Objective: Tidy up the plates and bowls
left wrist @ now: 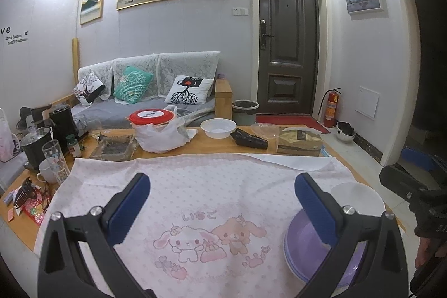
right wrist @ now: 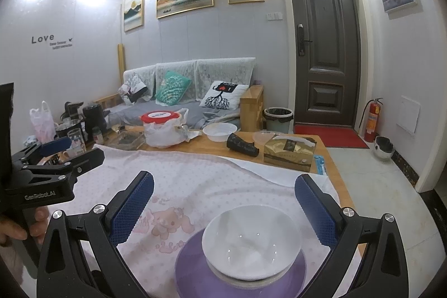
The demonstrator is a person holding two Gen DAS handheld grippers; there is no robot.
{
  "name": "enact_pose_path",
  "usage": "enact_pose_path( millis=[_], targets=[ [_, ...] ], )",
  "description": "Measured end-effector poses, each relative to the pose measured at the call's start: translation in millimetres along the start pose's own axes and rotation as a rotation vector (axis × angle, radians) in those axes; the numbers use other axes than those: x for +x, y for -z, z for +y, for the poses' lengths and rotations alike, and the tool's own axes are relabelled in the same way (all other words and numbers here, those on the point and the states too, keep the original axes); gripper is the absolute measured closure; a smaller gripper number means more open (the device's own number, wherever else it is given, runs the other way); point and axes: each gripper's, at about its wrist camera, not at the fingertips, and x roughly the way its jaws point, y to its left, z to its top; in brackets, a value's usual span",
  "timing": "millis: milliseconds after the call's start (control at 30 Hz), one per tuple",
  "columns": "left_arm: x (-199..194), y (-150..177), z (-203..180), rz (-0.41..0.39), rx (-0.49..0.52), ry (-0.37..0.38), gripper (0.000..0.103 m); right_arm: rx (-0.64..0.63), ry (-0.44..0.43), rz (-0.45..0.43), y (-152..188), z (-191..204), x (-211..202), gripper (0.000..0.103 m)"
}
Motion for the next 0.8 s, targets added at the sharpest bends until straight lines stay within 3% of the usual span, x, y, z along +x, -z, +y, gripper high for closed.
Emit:
enact_pose_path(
  millis=[800],
  targets=[
    [-4.8,4.8,-6.5,0.007,0.011,0.003,0.000,0.010,0.003,0.009,8.3,-0.7,-4.6,0.003]
  ],
)
